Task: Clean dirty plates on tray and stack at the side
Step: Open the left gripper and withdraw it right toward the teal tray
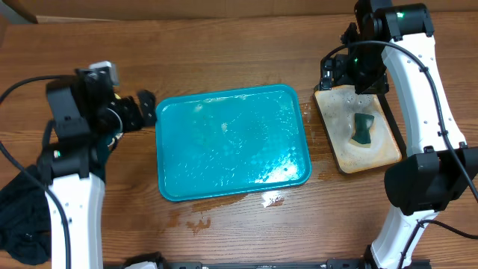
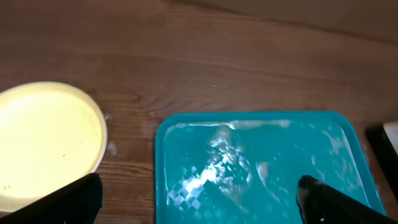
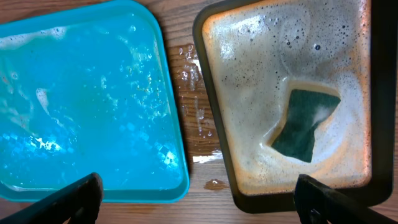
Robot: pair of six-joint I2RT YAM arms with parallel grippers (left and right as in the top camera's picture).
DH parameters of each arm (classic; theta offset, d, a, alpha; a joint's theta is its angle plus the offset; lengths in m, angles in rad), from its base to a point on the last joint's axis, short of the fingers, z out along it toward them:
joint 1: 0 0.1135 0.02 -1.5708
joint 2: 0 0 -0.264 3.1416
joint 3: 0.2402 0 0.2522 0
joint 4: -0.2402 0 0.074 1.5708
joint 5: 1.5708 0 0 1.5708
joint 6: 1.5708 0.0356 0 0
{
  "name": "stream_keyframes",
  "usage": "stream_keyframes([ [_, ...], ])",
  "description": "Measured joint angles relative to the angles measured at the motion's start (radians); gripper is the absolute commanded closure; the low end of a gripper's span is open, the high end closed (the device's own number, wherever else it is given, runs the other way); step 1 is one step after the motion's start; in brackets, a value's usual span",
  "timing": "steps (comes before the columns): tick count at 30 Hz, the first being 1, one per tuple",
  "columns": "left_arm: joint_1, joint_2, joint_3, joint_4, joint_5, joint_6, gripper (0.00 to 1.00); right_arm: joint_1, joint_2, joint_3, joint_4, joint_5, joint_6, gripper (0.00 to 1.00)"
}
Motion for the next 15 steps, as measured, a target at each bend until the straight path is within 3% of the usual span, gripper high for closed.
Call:
stream_keyframes([
  [7, -0.100, -0.182, 0.000, -0.026, -0.001, 0.098, 0.00, 0.000, 0.000, 0.000, 0.006, 0.000, 0.000, 0.00],
  [15, -0.124, -0.402, 0.000, -0.076, -0.002, 0.105, 0.00, 0.000, 0.000, 0.000, 0.059, 0.007, 0.000, 0.00],
])
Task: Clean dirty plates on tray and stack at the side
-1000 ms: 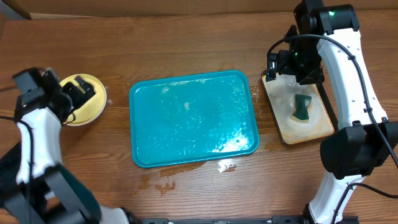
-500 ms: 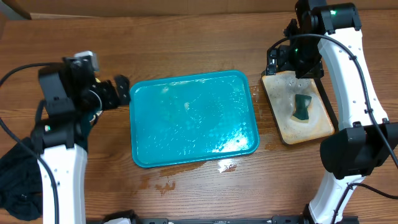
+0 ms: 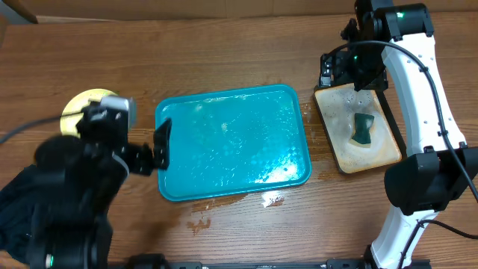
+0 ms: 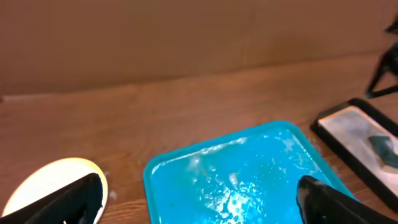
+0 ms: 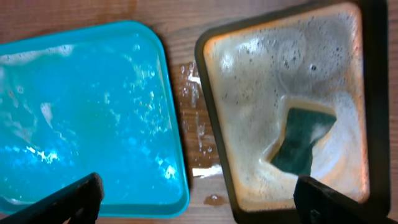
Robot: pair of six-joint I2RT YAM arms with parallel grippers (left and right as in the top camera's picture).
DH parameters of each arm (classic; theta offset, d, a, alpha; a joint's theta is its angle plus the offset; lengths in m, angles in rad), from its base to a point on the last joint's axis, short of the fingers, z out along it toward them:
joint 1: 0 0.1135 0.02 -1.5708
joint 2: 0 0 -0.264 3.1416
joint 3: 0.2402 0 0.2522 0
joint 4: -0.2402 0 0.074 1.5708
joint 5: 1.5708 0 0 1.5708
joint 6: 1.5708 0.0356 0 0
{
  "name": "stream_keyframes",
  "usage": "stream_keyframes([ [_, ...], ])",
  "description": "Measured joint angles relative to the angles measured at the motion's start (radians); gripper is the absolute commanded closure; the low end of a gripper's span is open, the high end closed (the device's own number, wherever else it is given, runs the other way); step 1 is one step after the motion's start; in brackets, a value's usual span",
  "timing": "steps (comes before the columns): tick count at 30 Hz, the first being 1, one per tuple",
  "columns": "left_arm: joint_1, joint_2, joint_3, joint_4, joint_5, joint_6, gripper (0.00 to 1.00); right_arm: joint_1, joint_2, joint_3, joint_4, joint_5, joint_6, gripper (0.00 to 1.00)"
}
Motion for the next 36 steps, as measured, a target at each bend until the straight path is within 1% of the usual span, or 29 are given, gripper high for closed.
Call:
stream_keyframes([
  [2, -0.002, -0.045, 0.000, -0.011, 0.000, 0.000, 0.00, 0.000, 0.000, 0.000, 0.016, 0.002, 0.000, 0.00],
  [5, -0.002, -0.063, 0.000, -0.018, -0.001, 0.000, 0.00, 0.000, 0.000, 0.000, 0.026, 0.010, 0.000, 0.00],
  [31, -0.002, -0.061, 0.000, -0.024, -0.004, 0.000, 0.00, 0.000, 0.000, 0.000, 0.046, 0.019, 0.000, 0.00],
  [36, -0.002, -0.061, 0.000, -0.045, 0.013, 0.000, 0.00, 0.000, 0.000, 0.000, 0.046, 0.019, 0.000, 0.00],
])
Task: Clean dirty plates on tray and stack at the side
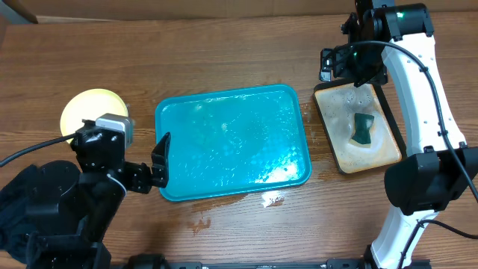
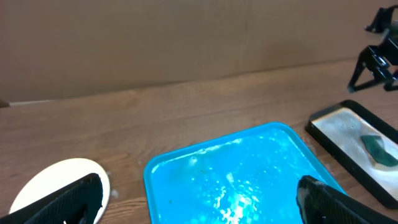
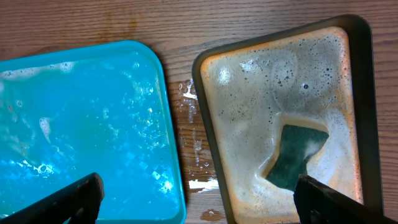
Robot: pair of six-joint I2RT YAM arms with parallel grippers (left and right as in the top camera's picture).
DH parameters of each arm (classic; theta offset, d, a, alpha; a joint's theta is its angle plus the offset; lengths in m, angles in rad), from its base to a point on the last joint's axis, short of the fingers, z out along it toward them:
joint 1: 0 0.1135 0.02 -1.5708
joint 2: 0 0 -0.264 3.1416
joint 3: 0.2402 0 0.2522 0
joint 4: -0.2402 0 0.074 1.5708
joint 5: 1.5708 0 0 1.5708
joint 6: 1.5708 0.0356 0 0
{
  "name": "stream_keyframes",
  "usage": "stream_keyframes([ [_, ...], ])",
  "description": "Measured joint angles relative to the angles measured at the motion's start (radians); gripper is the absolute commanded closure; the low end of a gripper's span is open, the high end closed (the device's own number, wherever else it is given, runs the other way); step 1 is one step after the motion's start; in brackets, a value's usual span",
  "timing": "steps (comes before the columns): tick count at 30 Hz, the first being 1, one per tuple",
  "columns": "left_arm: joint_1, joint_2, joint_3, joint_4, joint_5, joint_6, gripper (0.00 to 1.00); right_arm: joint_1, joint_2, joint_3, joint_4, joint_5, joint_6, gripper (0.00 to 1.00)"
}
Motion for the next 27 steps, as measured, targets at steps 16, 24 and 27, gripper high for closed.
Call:
stream_keyframes([
  [16, 0.000, 0.000, 0.000, 0.052, 0.051, 0.001, 0.00, 0.000, 0.000, 0.000, 0.000, 0.000, 0.000, 0.00],
  [24, 0.000, 0.000, 0.000, 0.164, 0.050, 0.016, 0.00, 0.000, 0.000, 0.000, 0.000, 0.000, 0.000, 0.00],
  [27, 0.000, 0.000, 0.000, 0.208, 0.053, 0.016, 0.00, 0.000, 0.000, 0.000, 0.000, 0.000, 0.000, 0.00],
])
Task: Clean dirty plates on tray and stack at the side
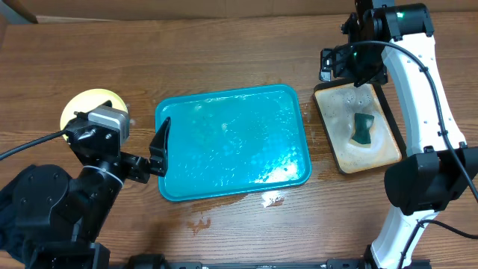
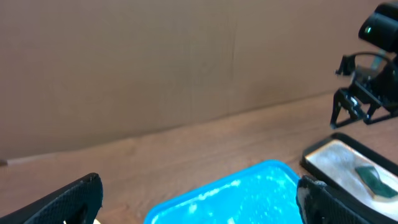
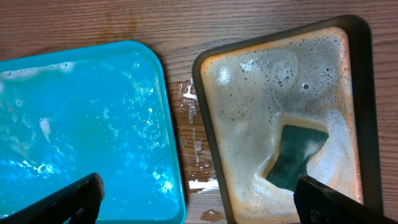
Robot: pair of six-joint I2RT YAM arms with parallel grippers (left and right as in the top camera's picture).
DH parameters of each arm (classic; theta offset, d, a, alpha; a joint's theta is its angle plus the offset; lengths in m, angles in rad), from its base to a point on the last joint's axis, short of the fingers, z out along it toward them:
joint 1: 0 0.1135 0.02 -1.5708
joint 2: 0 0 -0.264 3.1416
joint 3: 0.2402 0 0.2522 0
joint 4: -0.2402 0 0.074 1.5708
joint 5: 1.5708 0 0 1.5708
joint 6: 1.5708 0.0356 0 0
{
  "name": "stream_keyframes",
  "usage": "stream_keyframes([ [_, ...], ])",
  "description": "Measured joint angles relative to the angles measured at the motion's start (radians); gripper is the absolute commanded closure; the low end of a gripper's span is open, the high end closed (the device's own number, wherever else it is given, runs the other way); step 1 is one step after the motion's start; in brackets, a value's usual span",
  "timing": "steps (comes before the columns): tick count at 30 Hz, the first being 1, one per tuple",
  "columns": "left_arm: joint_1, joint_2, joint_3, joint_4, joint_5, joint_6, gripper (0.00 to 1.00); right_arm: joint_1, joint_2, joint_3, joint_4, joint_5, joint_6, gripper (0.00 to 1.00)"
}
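The blue tray (image 1: 231, 142) lies wet and soapy in the middle of the table, with no plate on it; its far edge shows in the left wrist view (image 2: 249, 196). A pale yellow plate (image 1: 81, 107) sits on the table left of the tray, partly covered by my left arm. My left gripper (image 2: 196, 205) is open and empty, raised near the tray's left edge, one of its fingers (image 1: 160, 138) over the rim. My right gripper (image 3: 199, 205) is open and empty, high over the gap between the tray and the soapy pan (image 3: 348, 37). A green sponge (image 3: 297, 155) lies in the foam.
The foam-filled pan (image 1: 382, 153) stands right of the tray with the sponge (image 1: 363, 128) in it. Water drops and puddles (image 1: 272, 199) wet the wood around the tray. A cardboard wall (image 2: 186, 62) closes off the table's far side.
My left wrist has tilted upward: its view now shows mostly the cardboard wall, only the tray's far edge, and no plate. The right arm has not moved.
My open left gripper first hung at the tray's left side with my arm hiding the yellow plate from overhead. Then it had drawn back toward the front, exposing the plate beside the tray. The right gripper stayed open over the pan, a little higher later.
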Motion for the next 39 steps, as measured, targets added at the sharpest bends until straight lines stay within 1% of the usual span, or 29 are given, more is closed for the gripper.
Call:
stream_keyframes([
  [6, 0.000, 0.000, 0.000, 0.054, 0.024, 0.002, 0.00, 0.000, 0.000, 0.000, 0.000, 0.000, 0.000, 0.00],
  [12, 0.000, -0.020, 0.000, 0.067, 0.034, 0.002, 0.00, 0.000, 0.000, 0.000, 0.001, 0.000, 0.000, 0.00],
  [17, 0.000, -0.115, 0.000, 0.098, 0.034, 0.011, 0.00, 0.000, 0.000, 0.000, 0.000, 0.000, 0.000, 0.00],
  [28, 0.000, -0.315, -0.008, 0.128, 0.025, 0.089, 0.00, 0.000, 0.000, 0.000, 0.000, 0.000, 0.000, 0.00],
  [32, 0.000, -0.414, -0.068, 0.149, 0.025, 0.098, 0.00, 0.000, 0.000, 0.000, 0.000, 0.000, 0.000, 0.00],
  [39, 0.000, -0.588, -0.264, 0.160, 0.026, 0.105, 0.00, 0.000, 0.000, 0.000, 0.001, 0.000, 0.000, 0.00],
])
